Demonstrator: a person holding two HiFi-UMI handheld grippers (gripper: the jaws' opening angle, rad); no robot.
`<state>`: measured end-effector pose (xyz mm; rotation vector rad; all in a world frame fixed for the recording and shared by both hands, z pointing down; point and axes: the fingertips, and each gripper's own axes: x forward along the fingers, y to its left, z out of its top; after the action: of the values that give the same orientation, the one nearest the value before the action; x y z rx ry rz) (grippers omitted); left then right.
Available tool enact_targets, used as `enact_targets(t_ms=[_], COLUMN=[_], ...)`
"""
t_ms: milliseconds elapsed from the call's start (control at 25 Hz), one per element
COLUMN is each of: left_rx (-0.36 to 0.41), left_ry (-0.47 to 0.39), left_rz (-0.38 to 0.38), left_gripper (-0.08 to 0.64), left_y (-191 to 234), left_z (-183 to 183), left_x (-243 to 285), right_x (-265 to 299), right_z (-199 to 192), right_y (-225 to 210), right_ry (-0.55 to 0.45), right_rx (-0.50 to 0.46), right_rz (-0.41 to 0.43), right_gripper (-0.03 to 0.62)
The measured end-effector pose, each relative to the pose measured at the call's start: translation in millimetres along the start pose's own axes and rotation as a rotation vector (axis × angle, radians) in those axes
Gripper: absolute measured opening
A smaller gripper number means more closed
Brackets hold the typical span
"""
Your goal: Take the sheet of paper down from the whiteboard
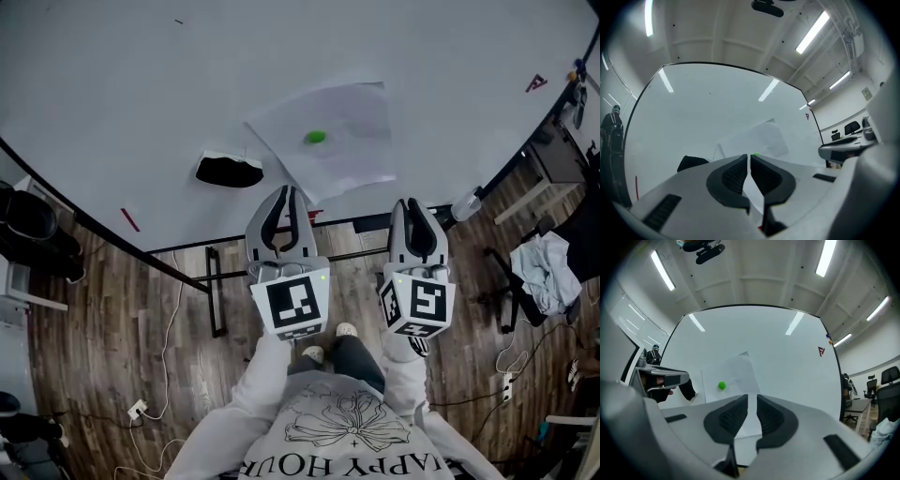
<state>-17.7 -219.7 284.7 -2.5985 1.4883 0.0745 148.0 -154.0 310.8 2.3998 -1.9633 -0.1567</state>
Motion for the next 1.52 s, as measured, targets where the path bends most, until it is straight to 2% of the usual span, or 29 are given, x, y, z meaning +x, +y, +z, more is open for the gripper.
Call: enact_targets(t_ms=[320, 520, 800, 1040, 1520], left_rx=[0.031, 0.052, 0.073, 0.094, 0.106], left_ry=[0.03, 0.048, 0.069, 0.078, 0.097], left_rz=[0.068, 0.115, 0.175, 0.206, 0.219], left_gripper=[0.008, 0.008, 0.008, 0.008, 0.008], left_y=[-7.8, -15.9, -20.2, -20.7, -23.1], left_z=[-13.0, -17.3, -22.6, -23.6, -26.2], left_x=[46.7, 74.6, 91.7, 97.6, 105.3], right_x=[64.5, 101.0, 127.6, 139.7, 145.9], right_z=[-5.4, 1.6, 9.8, 8.8, 0.3], right_y=[-16.5, -25.4, -16.1, -10.0, -2.5], right_ry=[-0.005, -0.022, -0.042, -0.034, 0.009], right_rx=[-0.028, -0.089, -0.204, -0.265, -0.302], right_rz=[0.119, 0.219, 0.381, 0.452, 0.567], right_gripper=[0.078, 0.127, 0.141, 0.143, 0.098])
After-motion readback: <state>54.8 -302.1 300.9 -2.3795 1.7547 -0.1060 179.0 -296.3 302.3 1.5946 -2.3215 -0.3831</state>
